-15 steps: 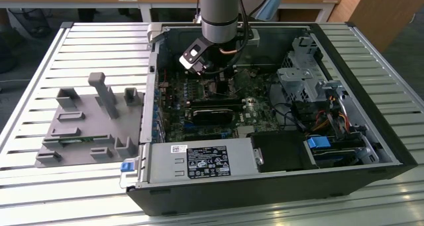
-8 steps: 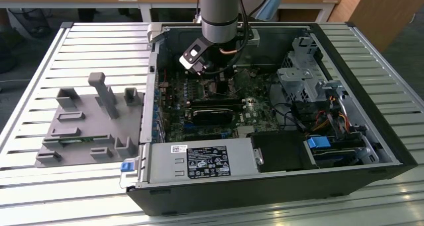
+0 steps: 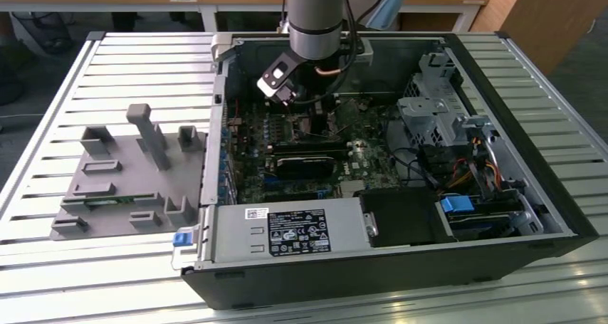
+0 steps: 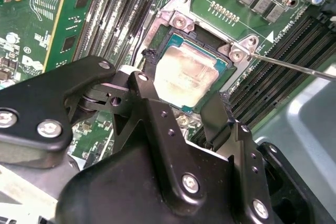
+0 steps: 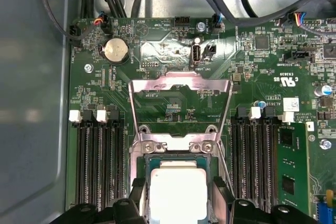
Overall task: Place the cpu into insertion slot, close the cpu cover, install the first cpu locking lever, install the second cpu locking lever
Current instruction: 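Place the cpu into insertion slot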
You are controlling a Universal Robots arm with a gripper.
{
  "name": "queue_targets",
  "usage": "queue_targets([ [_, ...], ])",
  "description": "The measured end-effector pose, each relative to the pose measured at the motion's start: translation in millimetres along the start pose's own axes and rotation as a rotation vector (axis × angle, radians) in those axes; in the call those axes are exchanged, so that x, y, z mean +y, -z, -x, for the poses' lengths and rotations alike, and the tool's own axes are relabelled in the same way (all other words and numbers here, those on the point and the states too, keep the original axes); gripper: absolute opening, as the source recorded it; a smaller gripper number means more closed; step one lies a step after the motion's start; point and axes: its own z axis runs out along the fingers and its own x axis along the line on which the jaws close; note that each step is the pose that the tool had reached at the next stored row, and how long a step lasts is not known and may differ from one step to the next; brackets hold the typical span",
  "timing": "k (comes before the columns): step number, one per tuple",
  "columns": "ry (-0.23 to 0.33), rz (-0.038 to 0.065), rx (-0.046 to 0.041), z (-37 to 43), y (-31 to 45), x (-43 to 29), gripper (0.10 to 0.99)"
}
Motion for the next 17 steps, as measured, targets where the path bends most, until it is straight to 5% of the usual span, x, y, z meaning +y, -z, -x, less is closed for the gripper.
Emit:
queue_targets([
  [5, 0.000, -0.007, -0.0001, -0.2, 4.3, 1.6, 0.600],
  [11, 0.000, -0.032, -0.0009, -0.3, 8.7, 6.5, 0.357],
  [17, -0.001, -0.040, -0.0011, -0.3, 11.3, 7.1, 0.122],
])
